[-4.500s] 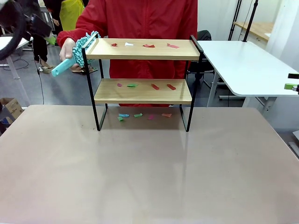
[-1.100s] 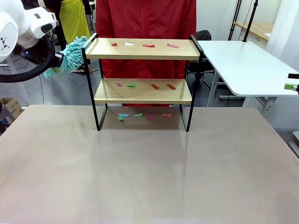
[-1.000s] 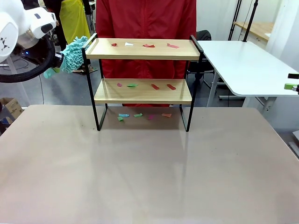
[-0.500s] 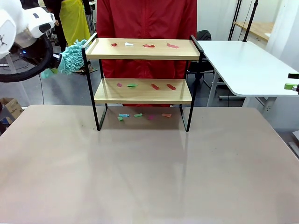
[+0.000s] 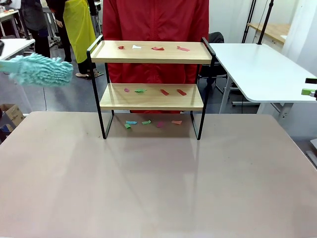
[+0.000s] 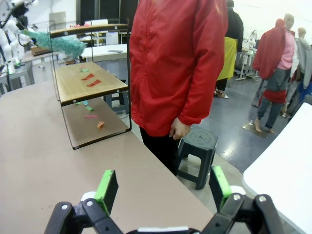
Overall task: Clean the shelf.
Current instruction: Clean the specific section of the Shelf indicated by the human with the Duster.
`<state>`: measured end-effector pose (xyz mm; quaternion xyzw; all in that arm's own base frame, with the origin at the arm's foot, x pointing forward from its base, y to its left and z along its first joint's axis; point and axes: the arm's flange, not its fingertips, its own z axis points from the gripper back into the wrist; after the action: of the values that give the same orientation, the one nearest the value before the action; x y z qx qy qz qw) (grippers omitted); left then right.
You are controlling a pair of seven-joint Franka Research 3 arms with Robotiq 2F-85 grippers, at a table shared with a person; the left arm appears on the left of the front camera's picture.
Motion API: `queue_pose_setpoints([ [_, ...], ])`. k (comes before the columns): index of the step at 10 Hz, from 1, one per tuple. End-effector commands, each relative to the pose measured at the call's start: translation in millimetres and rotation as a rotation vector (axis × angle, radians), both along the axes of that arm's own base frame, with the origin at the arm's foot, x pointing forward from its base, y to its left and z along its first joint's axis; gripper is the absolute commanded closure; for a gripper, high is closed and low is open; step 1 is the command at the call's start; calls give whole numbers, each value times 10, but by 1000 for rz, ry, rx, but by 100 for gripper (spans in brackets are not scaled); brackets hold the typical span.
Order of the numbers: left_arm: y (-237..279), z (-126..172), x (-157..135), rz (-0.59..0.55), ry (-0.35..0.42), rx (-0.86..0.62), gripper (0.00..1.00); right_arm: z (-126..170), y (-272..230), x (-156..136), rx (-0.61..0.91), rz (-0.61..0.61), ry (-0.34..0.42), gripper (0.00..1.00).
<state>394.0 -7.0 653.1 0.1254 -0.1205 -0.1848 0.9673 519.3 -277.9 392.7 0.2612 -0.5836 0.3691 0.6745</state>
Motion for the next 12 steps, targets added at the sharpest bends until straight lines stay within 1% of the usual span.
queue_pose_setpoints([
  [1, -16, 161, -75, -159, 184, 120, 87, 56, 26, 9, -3, -3, 14, 0],
  [3, -54, 310, -338, -372, 330, 115, 87, 56, 26, 9, -3, -3, 14, 0],
  [4, -100, 357, -475, -542, 394, 108, 87, 56, 26, 9, -3, -3, 14, 0],
  [6, -156, 286, -655, -793, 442, 141, 87, 56, 26, 9, -3, -3, 14, 0],
  [7, -184, 259, -698, -860, 448, 135, 87, 56, 26, 9, -3, -3, 14, 0],
  [8, -205, 213, -738, -955, 493, 151, 87, 56, 26, 9, -3, -3, 14, 0],
  [9, -213, 165, -747, -995, 535, 189, 87, 56, 26, 9, -3, -3, 14, 0],
  [10, -230, 112, -774, -1093, 538, 173, 87, 56, 26, 9, -3, -3, 14, 0],
  [11, -226, 65, -761, -1107, 530, 176, 87, 56, 26, 9, -3, -3, 14, 0],
  [12, -214, 25, -715, -1116, 510, 147, 87, 56, 26, 9, -3, -3, 14, 0],
])
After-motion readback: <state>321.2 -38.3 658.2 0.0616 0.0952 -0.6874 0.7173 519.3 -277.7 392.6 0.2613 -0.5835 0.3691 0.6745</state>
